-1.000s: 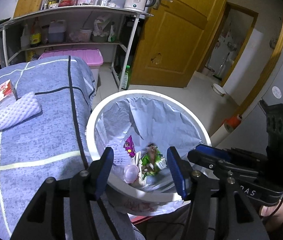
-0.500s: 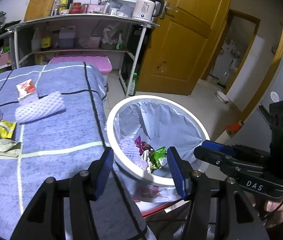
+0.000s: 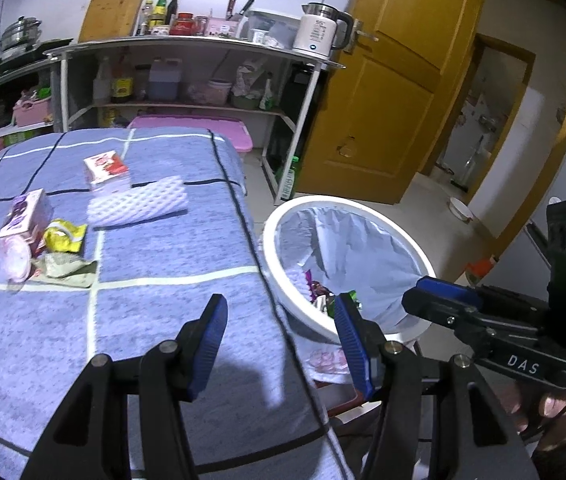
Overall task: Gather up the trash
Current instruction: 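Move both tools back over the table toward the clear cup and foam sleeve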
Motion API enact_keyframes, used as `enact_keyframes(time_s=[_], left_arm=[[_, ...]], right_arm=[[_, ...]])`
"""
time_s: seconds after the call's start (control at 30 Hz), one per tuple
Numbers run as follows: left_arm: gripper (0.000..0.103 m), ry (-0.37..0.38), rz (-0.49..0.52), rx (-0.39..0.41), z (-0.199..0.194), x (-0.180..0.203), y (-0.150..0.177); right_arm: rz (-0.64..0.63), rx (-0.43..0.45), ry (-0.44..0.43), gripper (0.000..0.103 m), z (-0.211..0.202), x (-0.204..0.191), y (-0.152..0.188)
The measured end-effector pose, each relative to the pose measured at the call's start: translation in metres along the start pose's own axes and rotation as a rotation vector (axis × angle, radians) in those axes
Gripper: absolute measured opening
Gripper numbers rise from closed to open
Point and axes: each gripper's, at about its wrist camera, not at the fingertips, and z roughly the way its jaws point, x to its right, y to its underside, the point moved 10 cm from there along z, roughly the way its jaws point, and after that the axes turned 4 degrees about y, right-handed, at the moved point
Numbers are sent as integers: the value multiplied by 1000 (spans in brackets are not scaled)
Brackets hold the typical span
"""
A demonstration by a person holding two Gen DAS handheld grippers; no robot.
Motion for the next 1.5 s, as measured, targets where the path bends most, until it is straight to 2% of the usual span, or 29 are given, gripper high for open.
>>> enact_keyframes(time_s=[0.33, 0.63, 0.73, 0.9, 1.23, 1.5], left_arm=[[57, -56, -37, 29, -21, -29, 7], [57, -122, -98, 34, -34, -70, 20], [57, -146, -118, 44, -39, -85, 20], [57, -198, -152, 68, -49, -115, 16], [61, -297, -206, 107, -61, -181, 0], [62, -333, -220, 93, -49, -216, -9]], right_arm=[[-38, 0, -48, 34, 5, -30, 0], [-75, -23, -104, 38, 23, -59, -1], [-98, -22, -125, 39, 31, -72, -6], [-130, -20, -160, 49, 44, -92, -17], [-163, -20, -182, 51, 75, -112, -47], [-162, -52, -181, 55, 109, -114, -69]])
